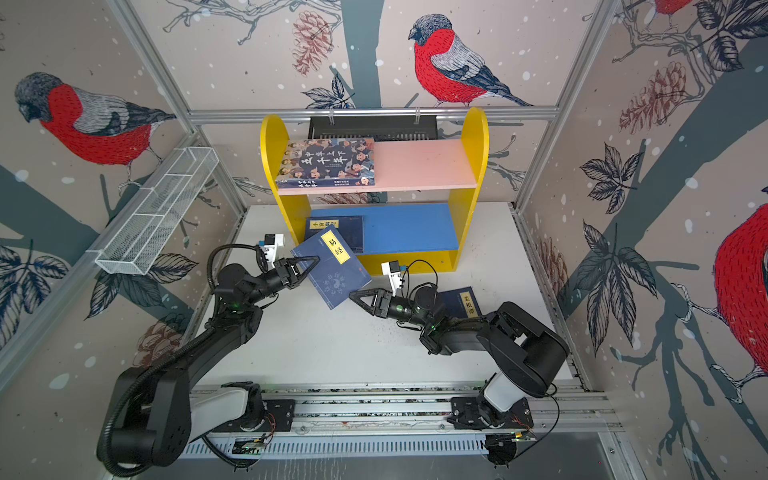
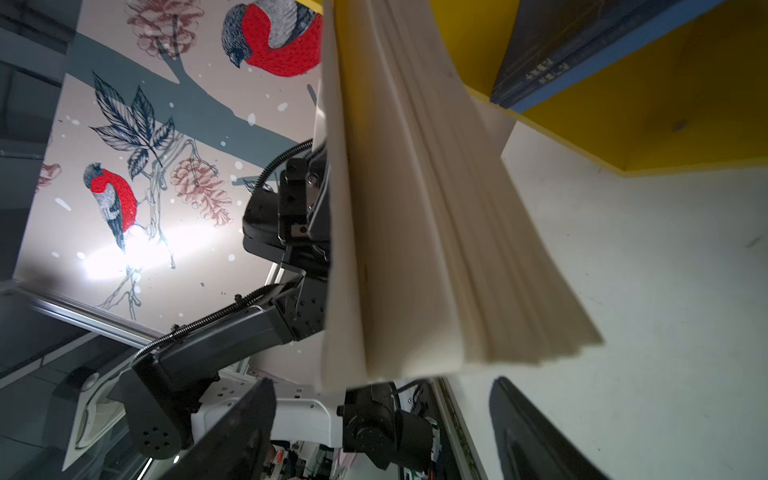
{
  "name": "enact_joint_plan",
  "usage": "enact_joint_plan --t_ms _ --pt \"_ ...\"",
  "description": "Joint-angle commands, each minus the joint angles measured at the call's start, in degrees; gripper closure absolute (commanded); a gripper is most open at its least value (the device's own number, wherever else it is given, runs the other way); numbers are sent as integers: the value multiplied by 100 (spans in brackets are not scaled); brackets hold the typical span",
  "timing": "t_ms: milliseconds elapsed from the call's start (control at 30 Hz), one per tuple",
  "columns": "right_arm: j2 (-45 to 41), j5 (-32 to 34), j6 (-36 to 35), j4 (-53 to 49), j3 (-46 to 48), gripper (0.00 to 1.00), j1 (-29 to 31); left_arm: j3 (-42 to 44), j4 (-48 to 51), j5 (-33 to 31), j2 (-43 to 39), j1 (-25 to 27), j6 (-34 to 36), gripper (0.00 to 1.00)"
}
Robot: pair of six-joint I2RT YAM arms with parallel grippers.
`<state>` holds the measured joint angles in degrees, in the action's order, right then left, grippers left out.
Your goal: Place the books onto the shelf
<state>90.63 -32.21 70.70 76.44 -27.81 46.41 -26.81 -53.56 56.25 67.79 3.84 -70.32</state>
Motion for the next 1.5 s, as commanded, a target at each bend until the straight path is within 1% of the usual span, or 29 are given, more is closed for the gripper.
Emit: enact_joint_plan --t_ms 0,67,133,267,433,500,600,633,700,767,833,900,967,1067,1167,1233,1300,1400,1467 --pt "126 89 129 459 -215 19 23 49 -612 -83 -29 -7 -289 100" --pt "240 113 136 480 -323 20 21 70 -693 -79 -46 -13 -383 100" --pt "350 150 148 537 -402 23 12 79 -677 -80 -88 -14 -390 100" --pt "518 222 129 585 -538 31 -35 71 -255 -49 -195 3 -132 100" --pt "816 309 420 1207 -537 54 -163 202 -191 -79 -237 4 -48 100" --pt "947 292 584 1537 -502 69 -217 180 -26 -58 -240 6 106 100" --pt "1097 213 747 1860 -479 82 -276 180 296 -70 -257 3 347 100" --pt "1129 159 773 1923 -479 88 -299 192 395 -81 -262 4 428 98" --pt "1142 28 788 1960 -471 95 -369 193 708 -113 -285 -4 686 89" --pt "1080 -133 737 1847 -454 97 -437 179 959 -109 -314 -6 937 83" --pt "957 -386 606 1559 -470 98 -522 168 1155 -84 -349 -20 1213 70" --pt "743 -677 418 1178 -438 98 -644 79 1540 27 -414 -74 1667 57" --pt "501 -1063 175 687 -427 98 -790 -50 2012 169 -518 -121 2177 49" --pt "238 -1828 -178 38 -429 98 -1030 -281 2770 411 -648 -121 2827 42" --pt "52 -2409 -313 -284 -307 98 -1266 -351 3139 554 -736 -134 3197 38" --pt "-151 -2692 -646 -847 -309 98 -1344 -316 3169 633 -758 -129 3203 34" --pt "-484 -2829 -1304 -1888 -409 98 -1369 -206 2920 809 -758 -131 3027 33" --pt "-968 -2820 -2310 -3452 -649 98 -1372 -152 2969 972 -760 -135 3037 31" --pt "-1177 -2876 -2757 -4167 -810 98 -1385 -124 3037 1064 -776 -128 3037 31"
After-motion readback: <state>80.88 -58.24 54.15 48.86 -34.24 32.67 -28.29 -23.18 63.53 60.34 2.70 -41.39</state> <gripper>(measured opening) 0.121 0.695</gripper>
